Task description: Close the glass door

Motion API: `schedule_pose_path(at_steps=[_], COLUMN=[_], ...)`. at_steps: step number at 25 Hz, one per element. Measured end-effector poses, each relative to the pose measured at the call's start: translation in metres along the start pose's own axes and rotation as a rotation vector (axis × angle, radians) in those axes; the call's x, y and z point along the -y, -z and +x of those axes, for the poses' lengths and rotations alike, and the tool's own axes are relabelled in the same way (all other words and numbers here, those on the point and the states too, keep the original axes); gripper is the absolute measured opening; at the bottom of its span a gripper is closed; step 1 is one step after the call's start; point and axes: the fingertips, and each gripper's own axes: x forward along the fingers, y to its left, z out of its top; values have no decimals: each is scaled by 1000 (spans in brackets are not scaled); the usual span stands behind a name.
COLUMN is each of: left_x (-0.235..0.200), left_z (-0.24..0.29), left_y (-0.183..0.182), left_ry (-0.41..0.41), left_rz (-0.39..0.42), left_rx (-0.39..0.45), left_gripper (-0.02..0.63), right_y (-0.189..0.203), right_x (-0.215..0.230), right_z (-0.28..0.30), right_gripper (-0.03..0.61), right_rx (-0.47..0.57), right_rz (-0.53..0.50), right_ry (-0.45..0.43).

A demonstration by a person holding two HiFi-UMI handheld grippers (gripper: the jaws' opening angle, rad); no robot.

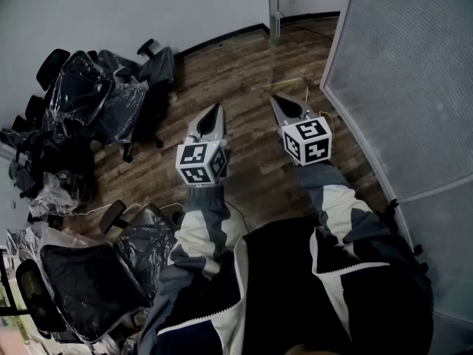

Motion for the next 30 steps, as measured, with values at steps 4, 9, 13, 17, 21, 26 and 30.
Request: schedule_pose_path(at_steps=[4,9,13,17,21,26,30], left_x=[1,0,-2,0,3,7,-6], left_z=[-13,-10,-9,-8,-3,15,36], left_y=[9,17,19,20,31,52,59], left_ry=[7,0,11,31,61,88,61], left_rz=[0,32,20,-12,0,4,-19], left_rx=[-17,-33,-37,-22,-32,-62,-60], left_gripper=[2,2,2,2,2,2,2], right_y=[11,17,15,15,22,25,23], right_x=[7,2,-2,-1,0,8,28], right_z=[-12,-3,1,5,8,17,39], right_gripper=[2,2,3,5,9,11,11], right_rx=[-14,-25,-7,4,-17,-43,-50], right_rz=[17,13,23,22,3,0,-32], right_ry=[14,-2,-17,-25,-30,-66,-79])
